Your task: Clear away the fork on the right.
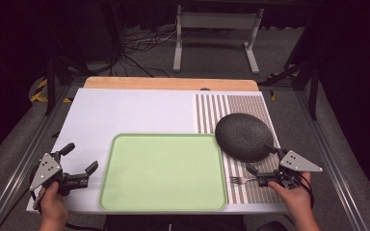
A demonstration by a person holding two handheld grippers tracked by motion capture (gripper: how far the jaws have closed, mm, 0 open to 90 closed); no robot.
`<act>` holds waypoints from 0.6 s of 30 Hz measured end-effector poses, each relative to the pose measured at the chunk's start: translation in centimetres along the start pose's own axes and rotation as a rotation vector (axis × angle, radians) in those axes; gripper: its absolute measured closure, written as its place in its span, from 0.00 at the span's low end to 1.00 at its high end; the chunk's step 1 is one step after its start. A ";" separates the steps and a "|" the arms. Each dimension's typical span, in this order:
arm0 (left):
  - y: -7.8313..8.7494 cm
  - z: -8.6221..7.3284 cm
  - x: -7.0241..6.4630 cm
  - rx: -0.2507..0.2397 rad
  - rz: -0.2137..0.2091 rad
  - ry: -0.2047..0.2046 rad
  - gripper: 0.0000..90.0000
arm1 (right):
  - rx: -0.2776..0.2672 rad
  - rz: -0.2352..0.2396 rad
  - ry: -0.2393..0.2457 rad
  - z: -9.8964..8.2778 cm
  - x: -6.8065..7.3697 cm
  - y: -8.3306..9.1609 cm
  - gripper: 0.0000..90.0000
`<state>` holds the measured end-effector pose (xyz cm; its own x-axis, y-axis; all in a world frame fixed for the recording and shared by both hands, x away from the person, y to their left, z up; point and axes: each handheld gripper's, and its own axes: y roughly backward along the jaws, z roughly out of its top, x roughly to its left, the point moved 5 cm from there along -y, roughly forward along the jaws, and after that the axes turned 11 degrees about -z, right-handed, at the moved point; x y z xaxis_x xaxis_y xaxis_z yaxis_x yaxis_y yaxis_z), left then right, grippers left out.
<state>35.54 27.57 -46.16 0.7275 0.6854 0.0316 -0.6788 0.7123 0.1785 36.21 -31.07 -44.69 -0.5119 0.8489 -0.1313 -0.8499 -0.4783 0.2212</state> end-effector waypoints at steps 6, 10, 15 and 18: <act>0.0 0.0 0.0 0.009 0.000 -0.001 0.00 | -0.017 0.015 -0.017 0.9 0.1 -0.8 0.02; 0.0 0.0 0.0 0.009 0.000 -0.001 0.00 | 0.001 0.040 -0.011 1.2 0.4 -1.3 0.03; 0.0 0.0 0.0 0.010 0.001 -0.003 0.00 | 0.052 0.084 0.011 2.1 0.6 -1.4 0.04; 0.0 0.0 0.0 0.011 0.001 -0.002 0.00 | 0.076 0.098 0.037 2.4 0.6 -1.4 0.05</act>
<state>35.53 27.59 -46.21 0.7273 0.6855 0.0338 -0.6782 0.7101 0.1892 37.38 -29.31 -42.75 -0.5975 0.7894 -0.1408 -0.7843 -0.5388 0.3075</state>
